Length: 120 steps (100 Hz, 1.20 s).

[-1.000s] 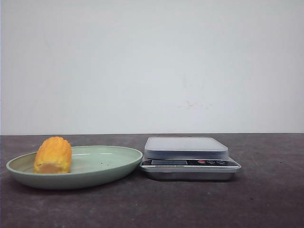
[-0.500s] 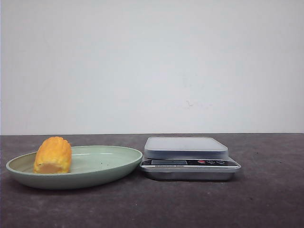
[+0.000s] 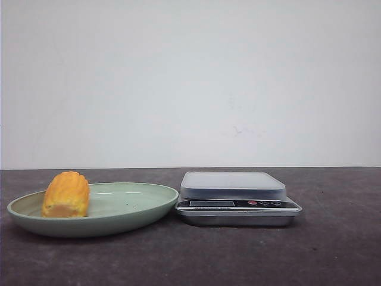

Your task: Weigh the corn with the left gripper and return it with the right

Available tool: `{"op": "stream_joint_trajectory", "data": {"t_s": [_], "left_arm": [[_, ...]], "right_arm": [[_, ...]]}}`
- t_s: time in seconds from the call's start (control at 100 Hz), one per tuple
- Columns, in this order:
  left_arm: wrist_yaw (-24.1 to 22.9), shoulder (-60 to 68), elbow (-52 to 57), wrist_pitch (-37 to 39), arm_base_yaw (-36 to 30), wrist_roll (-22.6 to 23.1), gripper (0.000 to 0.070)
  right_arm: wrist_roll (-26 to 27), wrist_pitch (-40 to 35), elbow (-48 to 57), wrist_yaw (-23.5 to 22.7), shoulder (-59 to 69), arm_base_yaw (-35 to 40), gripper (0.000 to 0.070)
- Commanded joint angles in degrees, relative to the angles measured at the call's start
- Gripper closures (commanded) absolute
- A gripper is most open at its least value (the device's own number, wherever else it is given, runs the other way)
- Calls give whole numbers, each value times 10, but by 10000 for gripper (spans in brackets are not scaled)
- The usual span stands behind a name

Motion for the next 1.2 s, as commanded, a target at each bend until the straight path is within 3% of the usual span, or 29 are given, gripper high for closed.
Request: {"op": "stream_joint_trajectory", "data": {"t_s": [0.0, 0.11, 0.3, 0.41, 0.69, 1.19], "left_arm": [[13, -21, -65, 45, 18, 1, 149], [27, -70, -159, 83, 49, -21, 149], [62, -123, -249, 83, 83, -38, 149], [85, -123, -269, 80, 96, -33, 149], [85, -123, -316, 80, 101, 5, 149], [84, -123, -351, 85, 101, 30, 149]], "right_arm": [[-4, 6, -1, -1, 0, 2, 688], [-4, 6, -1, -1, 0, 2, 688], [-4, 6, -1, -2, 0, 2, 688], [-4, 6, -1, -1, 0, 2, 688], [-4, 6, -1, -1, 0, 2, 688], [-4, 6, -1, -1, 0, 2, 688]]}}
